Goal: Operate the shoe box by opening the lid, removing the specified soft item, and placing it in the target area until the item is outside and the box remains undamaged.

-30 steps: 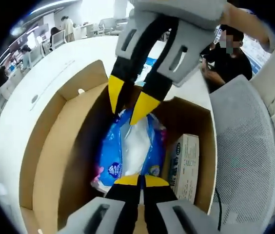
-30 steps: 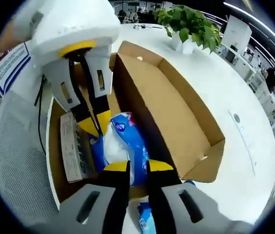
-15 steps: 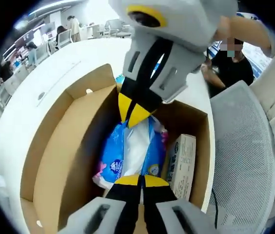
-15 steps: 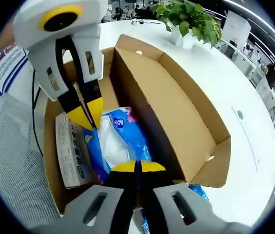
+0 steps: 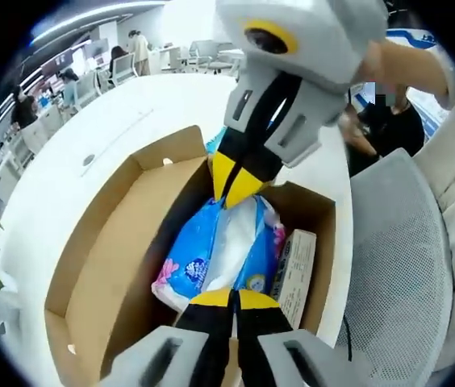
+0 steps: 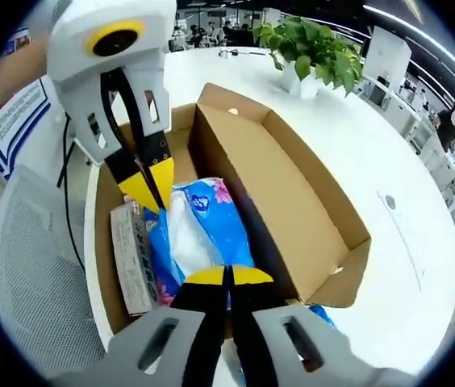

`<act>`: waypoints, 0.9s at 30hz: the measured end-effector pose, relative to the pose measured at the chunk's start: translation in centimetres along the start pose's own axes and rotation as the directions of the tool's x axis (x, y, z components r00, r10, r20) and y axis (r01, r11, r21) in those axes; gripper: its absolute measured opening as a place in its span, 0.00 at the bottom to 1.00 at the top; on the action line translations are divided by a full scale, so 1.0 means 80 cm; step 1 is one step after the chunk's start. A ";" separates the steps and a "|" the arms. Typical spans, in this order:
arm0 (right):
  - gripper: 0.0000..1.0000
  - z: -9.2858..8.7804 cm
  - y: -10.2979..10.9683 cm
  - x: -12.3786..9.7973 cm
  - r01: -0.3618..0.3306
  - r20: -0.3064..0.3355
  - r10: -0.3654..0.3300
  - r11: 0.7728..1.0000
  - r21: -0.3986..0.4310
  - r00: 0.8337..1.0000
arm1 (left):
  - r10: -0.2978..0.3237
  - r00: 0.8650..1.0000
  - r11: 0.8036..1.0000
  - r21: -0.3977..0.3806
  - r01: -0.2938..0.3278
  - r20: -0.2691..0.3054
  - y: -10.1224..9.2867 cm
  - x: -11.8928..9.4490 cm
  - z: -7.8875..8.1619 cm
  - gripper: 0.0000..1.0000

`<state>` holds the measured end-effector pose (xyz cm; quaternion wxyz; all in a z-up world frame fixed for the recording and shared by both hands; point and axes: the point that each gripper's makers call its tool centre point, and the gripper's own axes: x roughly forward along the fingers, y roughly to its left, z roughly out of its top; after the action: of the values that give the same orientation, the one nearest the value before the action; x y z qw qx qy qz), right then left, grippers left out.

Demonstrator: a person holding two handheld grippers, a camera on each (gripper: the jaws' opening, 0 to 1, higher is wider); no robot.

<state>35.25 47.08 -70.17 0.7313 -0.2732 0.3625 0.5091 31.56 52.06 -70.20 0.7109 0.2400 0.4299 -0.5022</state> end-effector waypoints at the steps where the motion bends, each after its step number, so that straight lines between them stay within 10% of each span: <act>1: 0.00 0.002 0.001 -0.002 0.000 0.006 0.000 1.000 -0.002 1.000 | 0.006 1.000 1.000 0.002 -0.006 0.004 0.000 -0.004 0.001 0.00; 27: 0.00 0.039 -0.010 -0.102 0.023 0.122 -0.016 0.999 -0.050 0.992 | 0.092 0.993 0.994 0.058 -0.097 0.081 -0.018 -0.075 0.075 0.00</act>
<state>34.99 44.75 -61.68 0.7497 -0.2638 0.3014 0.5268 31.74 49.90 -61.85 0.7422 0.2622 0.3742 -0.4902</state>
